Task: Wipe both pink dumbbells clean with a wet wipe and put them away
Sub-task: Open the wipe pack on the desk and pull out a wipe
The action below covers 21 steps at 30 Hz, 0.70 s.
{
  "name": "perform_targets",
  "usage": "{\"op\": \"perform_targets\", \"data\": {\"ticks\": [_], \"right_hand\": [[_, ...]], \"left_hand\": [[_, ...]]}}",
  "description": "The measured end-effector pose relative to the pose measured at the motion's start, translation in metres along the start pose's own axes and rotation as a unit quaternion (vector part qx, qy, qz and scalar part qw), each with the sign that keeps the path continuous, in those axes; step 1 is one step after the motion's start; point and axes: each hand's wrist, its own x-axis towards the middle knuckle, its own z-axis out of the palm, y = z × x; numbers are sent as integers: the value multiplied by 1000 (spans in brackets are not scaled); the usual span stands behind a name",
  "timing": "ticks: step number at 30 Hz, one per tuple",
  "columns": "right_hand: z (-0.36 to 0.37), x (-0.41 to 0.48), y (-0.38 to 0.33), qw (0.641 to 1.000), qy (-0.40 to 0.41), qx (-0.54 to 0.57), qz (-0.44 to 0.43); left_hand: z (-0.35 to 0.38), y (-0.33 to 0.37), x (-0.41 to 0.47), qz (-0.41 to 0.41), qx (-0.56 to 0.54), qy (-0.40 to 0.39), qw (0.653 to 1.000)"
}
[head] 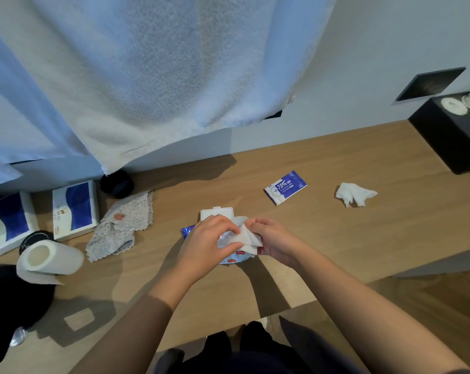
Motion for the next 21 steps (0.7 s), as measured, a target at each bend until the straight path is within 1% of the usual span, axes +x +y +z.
{"op": "perform_targets", "data": {"ticks": [5, 6, 8, 10, 13, 14, 16, 17, 18, 21], "right_hand": [[1, -3, -4, 1000, 2, 14, 8], [0, -4, -5, 1000, 3, 14, 9], [-3, -6, -5, 1000, 5, 18, 10], [-7, -8, -4, 1000, -8, 20, 2], [-16, -8, 1, 999, -37, -4, -17], [-18, -7, 3, 999, -39, -9, -21], [-22, -3, 6, 999, -31, 5, -22], [-23, -3, 7, 999, -27, 22, -22], [-23, -2, 7, 998, -29, 46, -24], [-22, -1, 7, 989, -60, 131, -23]], "left_hand": [[2, 1, 0, 10, -6, 13, 1000], [2, 2, 0, -2, -19, 20, 1000], [4, 4, 0, -62, -73, 31, 995], [6, 7, 3, -150, -151, 48, 976], [9, 6, 9, -267, -266, 40, 925], [9, 5, 10, -305, -307, 35, 901], [8, 2, 10, -354, -426, 35, 831], [6, 2, 10, -359, -486, 31, 796], [4, 3, 9, -353, -529, 18, 772], [2, 5, 8, -354, -591, -18, 724]]}}
